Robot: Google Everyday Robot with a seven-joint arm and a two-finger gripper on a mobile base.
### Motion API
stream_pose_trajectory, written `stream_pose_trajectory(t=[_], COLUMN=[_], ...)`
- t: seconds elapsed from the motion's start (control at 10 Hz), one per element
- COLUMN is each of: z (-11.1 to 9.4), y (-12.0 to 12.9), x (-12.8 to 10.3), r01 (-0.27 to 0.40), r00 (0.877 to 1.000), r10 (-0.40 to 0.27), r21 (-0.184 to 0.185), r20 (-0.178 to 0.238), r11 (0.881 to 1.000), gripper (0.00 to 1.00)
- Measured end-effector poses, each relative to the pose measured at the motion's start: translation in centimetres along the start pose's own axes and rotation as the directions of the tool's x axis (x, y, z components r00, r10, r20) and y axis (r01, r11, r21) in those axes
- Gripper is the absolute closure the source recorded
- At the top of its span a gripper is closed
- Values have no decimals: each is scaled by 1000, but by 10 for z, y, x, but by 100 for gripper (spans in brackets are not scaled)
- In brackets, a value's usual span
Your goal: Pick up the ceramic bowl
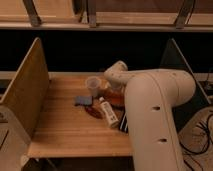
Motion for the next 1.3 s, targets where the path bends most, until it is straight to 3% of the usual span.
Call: stream_pose_trajectory(t=[0.3,0.7,1.3], z=[7,-3,-54], y=[0,-11,-9], x=[3,-9,-16], r01=[22,15,-33], r00=[999,1000,996], r10=[-22,-15,34], r21=[-14,8,-4], r20=[-32,-14,79], r11=[1000,1000,999], gripper=[57,97,100])
